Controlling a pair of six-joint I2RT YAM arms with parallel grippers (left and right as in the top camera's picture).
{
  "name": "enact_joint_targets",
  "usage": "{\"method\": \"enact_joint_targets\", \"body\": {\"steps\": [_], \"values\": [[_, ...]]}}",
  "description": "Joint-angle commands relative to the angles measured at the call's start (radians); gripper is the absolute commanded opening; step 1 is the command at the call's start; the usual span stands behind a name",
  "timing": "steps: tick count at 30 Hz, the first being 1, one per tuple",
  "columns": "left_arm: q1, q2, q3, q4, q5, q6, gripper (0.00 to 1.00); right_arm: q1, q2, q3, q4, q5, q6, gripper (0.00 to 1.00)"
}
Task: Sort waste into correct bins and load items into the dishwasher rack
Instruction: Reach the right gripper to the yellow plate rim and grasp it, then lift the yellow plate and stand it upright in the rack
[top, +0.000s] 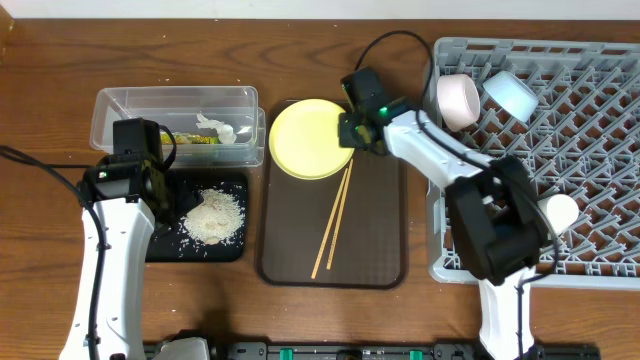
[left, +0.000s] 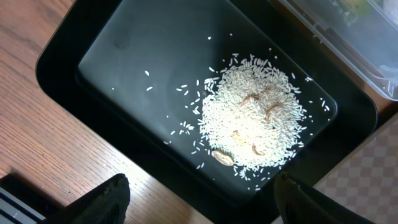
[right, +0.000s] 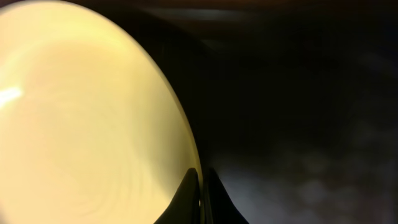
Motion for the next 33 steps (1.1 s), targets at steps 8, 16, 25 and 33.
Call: {"method": "enact_joint_targets", "body": {"steps": [8, 16, 25, 33], "values": [[0.004, -0.009, 0.005, -0.005, -0.005, -0.009, 0.77, -0.137, -0.370, 0.035, -0.178, 0.180, -0.184, 0.01], [0.004, -0.009, 0.005, -0.005, -0.005, -0.009, 0.77, -0.257, -0.557, 0.035, -0.296, 0.449, -0.351, 0.01], [0.004, -0.009, 0.005, -0.005, -0.005, -0.009, 0.77, -0.385, -0.645, 0.035, -0.424, 0.681, -0.538, 0.01], [0.004, -0.009, 0.005, -0.005, -0.005, -0.010, 0.78, -0.440, -0.629, 0.031, -0.545, 0.859, -0.548, 0.01]]}}
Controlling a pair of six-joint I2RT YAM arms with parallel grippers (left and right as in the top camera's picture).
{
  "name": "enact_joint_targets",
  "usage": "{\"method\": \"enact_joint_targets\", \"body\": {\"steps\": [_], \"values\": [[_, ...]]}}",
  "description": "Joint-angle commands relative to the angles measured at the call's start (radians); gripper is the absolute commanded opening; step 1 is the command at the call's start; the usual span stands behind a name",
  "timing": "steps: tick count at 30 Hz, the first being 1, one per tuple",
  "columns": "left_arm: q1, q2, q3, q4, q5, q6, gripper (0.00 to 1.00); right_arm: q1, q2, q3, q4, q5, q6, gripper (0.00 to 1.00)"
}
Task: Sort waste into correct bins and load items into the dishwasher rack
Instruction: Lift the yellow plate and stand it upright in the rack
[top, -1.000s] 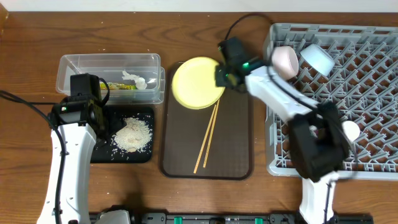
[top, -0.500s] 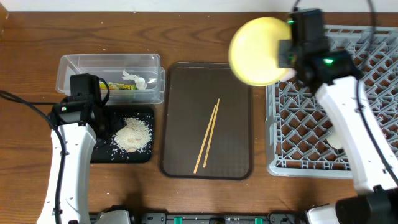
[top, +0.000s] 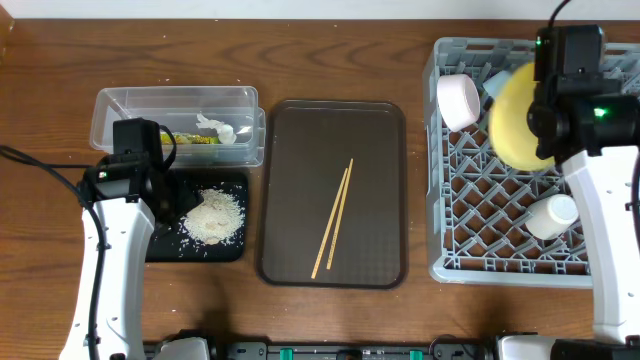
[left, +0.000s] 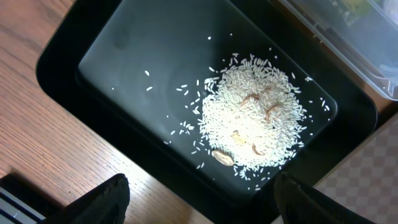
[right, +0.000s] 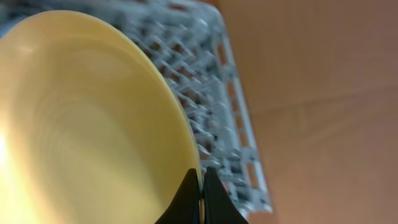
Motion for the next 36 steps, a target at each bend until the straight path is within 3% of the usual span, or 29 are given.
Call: {"method": "enact_joint_targets", "body": {"steps": [1, 18, 23, 28, 32, 36], "values": [[0.004, -0.009, 0.005, -0.005, -0.005, -0.010, 0.78, -0.027, 0.009, 0.005, -0.023, 0.090, -0.025, 0.01], [0.004, -0.009, 0.005, -0.004, -0.005, -0.009, 0.78, -0.069, 0.166, -0.026, -0.057, 0.090, -0.020, 0.01], [0.004, -0.009, 0.005, -0.002, -0.005, -0.009, 0.78, -0.064, 0.206, -0.028, -0.024, 0.085, 0.093, 0.01], [0.004, -0.009, 0.005, -0.001, -0.005, -0.010, 0.78, -0.046, 0.209, -0.028, 0.036, -0.064, 0.117, 0.03], [0.004, -0.009, 0.005, -0.002, -0.005, -0.009, 0.78, -0.043, 0.209, -0.028, 0.070, -0.166, 0.117, 0.36], [0.004, -0.009, 0.005, -0.002, -0.005, -0.009, 0.78, -0.043, 0.208, -0.027, 0.077, -0.277, 0.117, 0.44]]}}
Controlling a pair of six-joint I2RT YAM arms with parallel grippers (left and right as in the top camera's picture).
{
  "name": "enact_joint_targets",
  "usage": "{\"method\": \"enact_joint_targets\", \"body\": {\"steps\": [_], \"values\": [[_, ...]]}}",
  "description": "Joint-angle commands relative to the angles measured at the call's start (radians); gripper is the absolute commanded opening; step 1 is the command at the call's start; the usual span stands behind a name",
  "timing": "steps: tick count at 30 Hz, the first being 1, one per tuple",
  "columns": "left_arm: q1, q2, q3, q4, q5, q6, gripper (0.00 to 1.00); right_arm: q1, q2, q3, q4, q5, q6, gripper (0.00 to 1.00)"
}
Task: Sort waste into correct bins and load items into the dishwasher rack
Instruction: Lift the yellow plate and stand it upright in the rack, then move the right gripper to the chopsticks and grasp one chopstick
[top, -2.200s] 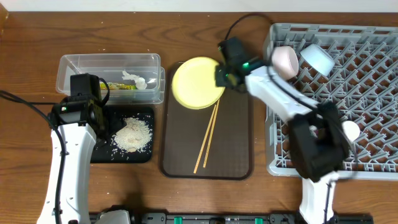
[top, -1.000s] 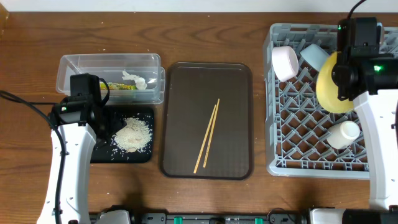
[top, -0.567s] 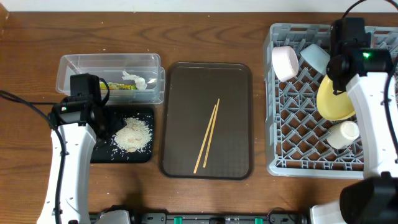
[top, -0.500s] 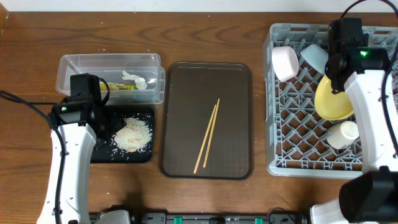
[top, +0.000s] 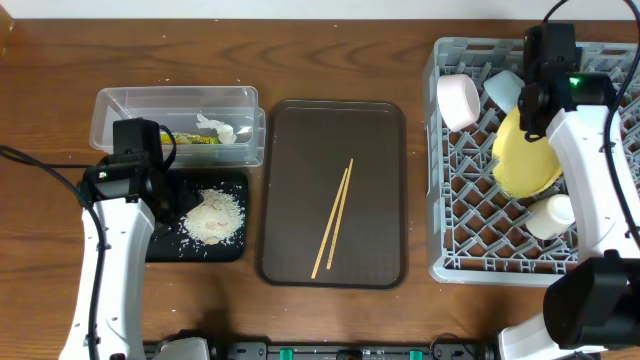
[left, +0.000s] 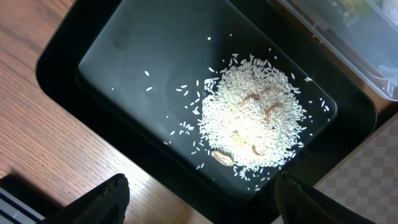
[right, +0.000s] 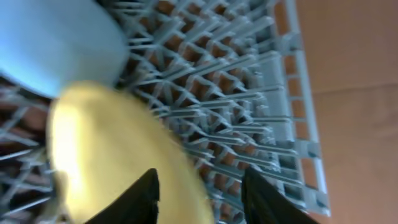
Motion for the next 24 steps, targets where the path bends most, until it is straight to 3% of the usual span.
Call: {"method": "enact_joint_targets", "body": {"steps": [1, 11, 19, 24], "values": [[0.004, -0.009, 0.005, -0.003, -0.005, -0.009, 0.78, 0.017, -0.002, 0.000, 0.005, -0.128, 0.017, 0.45], [0.004, -0.009, 0.005, -0.003, -0.005, -0.009, 0.78, 0.017, -0.119, 0.003, 0.061, -0.308, 0.016, 0.65], [0.004, -0.009, 0.005, -0.003, -0.005, -0.010, 0.78, 0.072, -0.188, 0.000, 0.046, -0.961, 0.017, 0.66], [0.004, -0.009, 0.005, -0.003, -0.005, -0.010, 0.78, 0.222, -0.182, -0.055, 0.018, -0.927, 0.071, 0.64]]}}
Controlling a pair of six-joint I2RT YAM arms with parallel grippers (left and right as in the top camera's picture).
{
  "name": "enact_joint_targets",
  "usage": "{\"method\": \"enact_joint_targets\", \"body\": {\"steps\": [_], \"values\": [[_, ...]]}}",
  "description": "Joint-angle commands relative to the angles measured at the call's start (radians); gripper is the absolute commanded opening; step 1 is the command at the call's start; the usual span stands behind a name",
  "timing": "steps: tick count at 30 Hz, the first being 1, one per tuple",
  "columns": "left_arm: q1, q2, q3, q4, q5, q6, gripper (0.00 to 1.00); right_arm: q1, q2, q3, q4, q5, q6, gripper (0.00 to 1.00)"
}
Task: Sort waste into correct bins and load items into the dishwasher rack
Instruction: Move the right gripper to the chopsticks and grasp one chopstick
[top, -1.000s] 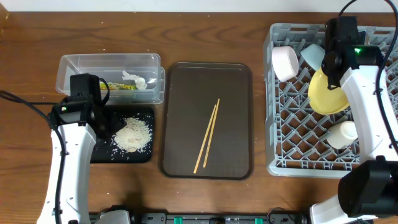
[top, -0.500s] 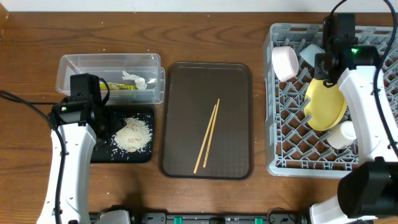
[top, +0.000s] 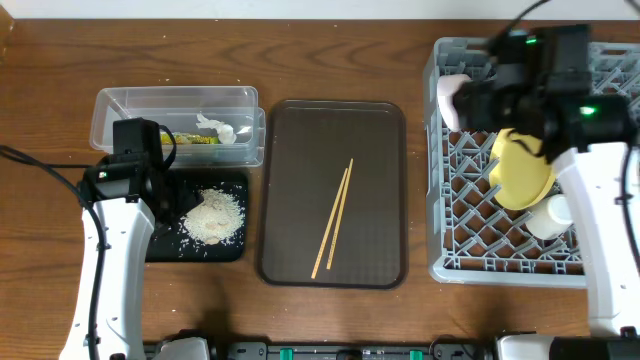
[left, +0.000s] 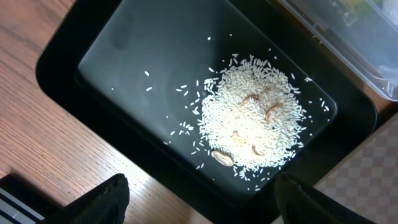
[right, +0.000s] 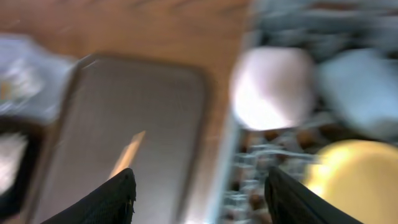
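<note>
The yellow plate (top: 522, 165) leans in the grey dishwasher rack (top: 480, 230), between a pink cup (top: 457, 100) and a white cup (top: 552, 215). My right gripper (right: 199, 199) hangs open and empty over the rack's left edge, and its blurred view takes in the pink cup (right: 273, 87), a pale blue bowl (right: 354, 90) and the plate (right: 354, 180). Two chopsticks (top: 333, 217) lie on the brown tray (top: 290, 250). My left gripper (left: 199, 205) is open above the black bin (left: 62, 56), which holds rice (left: 252, 124).
A clear plastic bin (top: 175, 115) with wrappers and tissue stands at the back left, touching the black bin (top: 165, 245). Bare wood lies in front of the tray. The rack fills the right side of the table.
My right gripper has moved from above the plate at the rack's back to the rack's left edge, and its camera now faces the tray. The plate stays in the rack. The left arm is still.
My right gripper was shut on the yellow plate's rim on the brown tray. Then it held the plate over the rack. Then the plate lay in the rack with the gripper open above it. Now the gripper is empty at the rack's left edge.
</note>
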Motion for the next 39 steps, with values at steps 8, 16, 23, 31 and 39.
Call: {"method": "enact_joint_targets", "body": {"steps": [8, 16, 23, 31, 39], "values": [[0.004, -0.009, 0.005, -0.003, -0.005, -0.009, 0.78, 0.322, 0.044, -0.225, 0.069, 0.061, 0.208, 0.61], [0.004, -0.009, 0.005, -0.003, -0.005, -0.009, 0.78, 0.503, 0.152, -0.360, 0.220, 0.110, 0.312, 0.60], [0.004, -0.009, 0.005, -0.003, -0.005, -0.009, 0.78, 0.578, 0.296, -0.362, 0.247, 0.151, 0.374, 0.55], [0.004, -0.009, 0.005, -0.003, -0.005, -0.009, 0.78, 0.597, 0.403, -0.362, 0.262, 0.166, 0.465, 0.54], [0.004, -0.009, 0.005, -0.004, -0.005, -0.009, 0.78, 0.602, 0.439, -0.362, 0.250, 0.206, 0.505, 0.50]]}}
